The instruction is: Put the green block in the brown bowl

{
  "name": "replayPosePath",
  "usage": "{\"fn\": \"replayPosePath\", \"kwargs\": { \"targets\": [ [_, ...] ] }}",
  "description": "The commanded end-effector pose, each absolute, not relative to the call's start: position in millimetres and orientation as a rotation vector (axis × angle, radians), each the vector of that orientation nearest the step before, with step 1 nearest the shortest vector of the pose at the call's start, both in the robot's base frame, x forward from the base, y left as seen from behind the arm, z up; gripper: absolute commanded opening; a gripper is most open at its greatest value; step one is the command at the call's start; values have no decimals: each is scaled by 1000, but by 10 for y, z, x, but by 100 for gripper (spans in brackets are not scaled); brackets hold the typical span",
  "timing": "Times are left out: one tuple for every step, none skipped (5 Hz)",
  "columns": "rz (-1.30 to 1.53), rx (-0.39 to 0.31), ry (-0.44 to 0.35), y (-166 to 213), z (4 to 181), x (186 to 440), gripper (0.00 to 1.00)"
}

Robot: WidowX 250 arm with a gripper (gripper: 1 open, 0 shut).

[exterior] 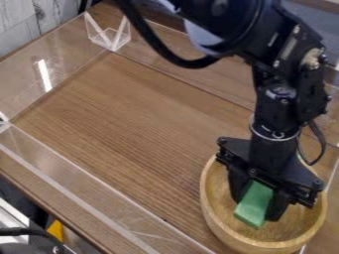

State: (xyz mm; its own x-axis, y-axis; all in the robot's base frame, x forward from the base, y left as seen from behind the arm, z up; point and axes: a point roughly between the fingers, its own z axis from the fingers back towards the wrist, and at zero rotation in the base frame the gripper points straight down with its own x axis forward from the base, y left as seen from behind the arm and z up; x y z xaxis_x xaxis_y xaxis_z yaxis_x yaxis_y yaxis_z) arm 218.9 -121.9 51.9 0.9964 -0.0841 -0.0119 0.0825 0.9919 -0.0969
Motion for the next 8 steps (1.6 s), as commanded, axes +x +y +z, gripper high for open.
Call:
{"fn": "replayPosePath", "kwargs": {
  "targets": [
    [-78,-111,-1,-1225,582,2221,100],
    [-70,-115,0,-1197,592,2215,100],
    [-60,-118,-2,-1157,600,2219,100],
    [-50,-121,-3,-1117,606,2220,100],
    [-42,-122,-5,-1085,619,2224,100],
    [-33,-122,-7,-1042,641,2228,100],
    [-25,-120,-9,-990,668,2229,100],
    [-17,-116,-11,-940,698,2232,100]
  ]
}}
